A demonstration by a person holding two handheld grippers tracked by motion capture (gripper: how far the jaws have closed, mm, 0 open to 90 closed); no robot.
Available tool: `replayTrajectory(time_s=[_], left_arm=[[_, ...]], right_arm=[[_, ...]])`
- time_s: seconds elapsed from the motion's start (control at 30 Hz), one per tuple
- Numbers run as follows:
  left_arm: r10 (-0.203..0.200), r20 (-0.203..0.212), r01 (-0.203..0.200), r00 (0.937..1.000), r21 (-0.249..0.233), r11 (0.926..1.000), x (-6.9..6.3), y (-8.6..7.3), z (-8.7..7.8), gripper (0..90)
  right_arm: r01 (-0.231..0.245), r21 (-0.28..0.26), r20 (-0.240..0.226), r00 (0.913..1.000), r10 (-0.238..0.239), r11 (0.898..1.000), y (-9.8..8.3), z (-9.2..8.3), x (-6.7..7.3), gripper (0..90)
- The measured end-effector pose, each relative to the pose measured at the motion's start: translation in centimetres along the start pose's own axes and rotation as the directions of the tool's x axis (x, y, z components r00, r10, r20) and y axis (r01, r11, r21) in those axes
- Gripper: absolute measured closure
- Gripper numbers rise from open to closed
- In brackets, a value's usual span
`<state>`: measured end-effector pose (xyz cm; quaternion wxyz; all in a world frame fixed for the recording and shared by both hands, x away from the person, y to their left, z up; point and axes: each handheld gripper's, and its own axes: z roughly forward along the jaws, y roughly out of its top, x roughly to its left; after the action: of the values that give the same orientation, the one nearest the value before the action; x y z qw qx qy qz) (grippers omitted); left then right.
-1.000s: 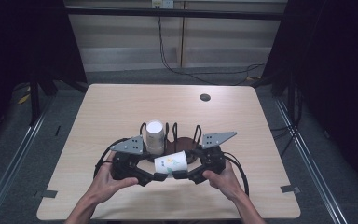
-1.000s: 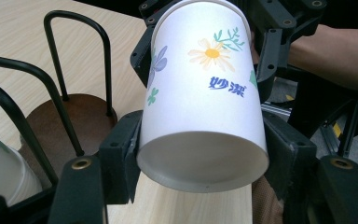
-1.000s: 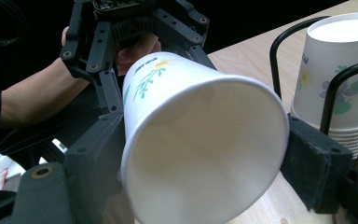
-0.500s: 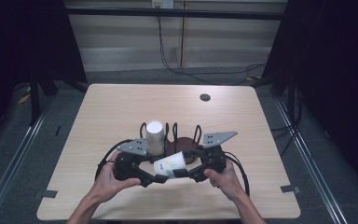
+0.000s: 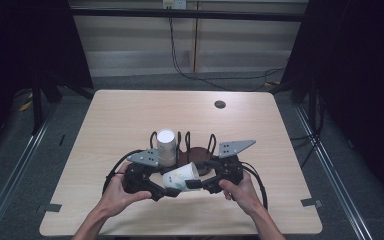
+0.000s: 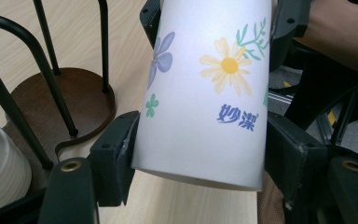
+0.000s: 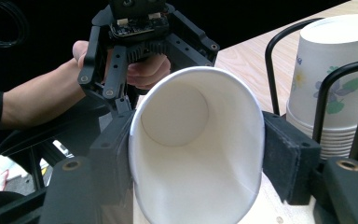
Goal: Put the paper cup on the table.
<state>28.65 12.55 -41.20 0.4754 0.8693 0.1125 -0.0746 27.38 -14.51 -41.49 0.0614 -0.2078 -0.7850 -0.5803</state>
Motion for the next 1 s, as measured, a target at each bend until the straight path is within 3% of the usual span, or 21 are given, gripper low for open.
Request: replayTrajectory(time_s=[0.33,0.67,0.9,1.0], left_arm=[[-0.002,-0.029,0.002,0.9996,-0.005,1.0000,-0.1,-0.1,0.1,25.5],[0.000,-0.069,0.002,0.9976,0.033,0.9995,0.0,-0.4,0.3,16.3],[-0.003,-0.111,0.006,0.9938,0.028,0.9996,-0.1,-1.1,-0.5,16.1],[-0.003,-0.144,0.004,0.9895,0.003,1.0000,-0.2,-1.6,-1.0,15.9]], right_arm=[[-0.003,0.015,-0.004,1.0000,0.004,1.000,0.2,0.2,0.0,35.7],[0.006,0.022,0.011,0.9999,-0.006,1.000,0.3,-0.3,0.1,35.7],[0.013,0.023,0.007,0.9999,-0.013,1.000,0.6,-0.6,0.1,35.7],[0.020,0.041,0.029,0.9993,-0.021,0.999,0.8,-0.8,0.1,35.6]])
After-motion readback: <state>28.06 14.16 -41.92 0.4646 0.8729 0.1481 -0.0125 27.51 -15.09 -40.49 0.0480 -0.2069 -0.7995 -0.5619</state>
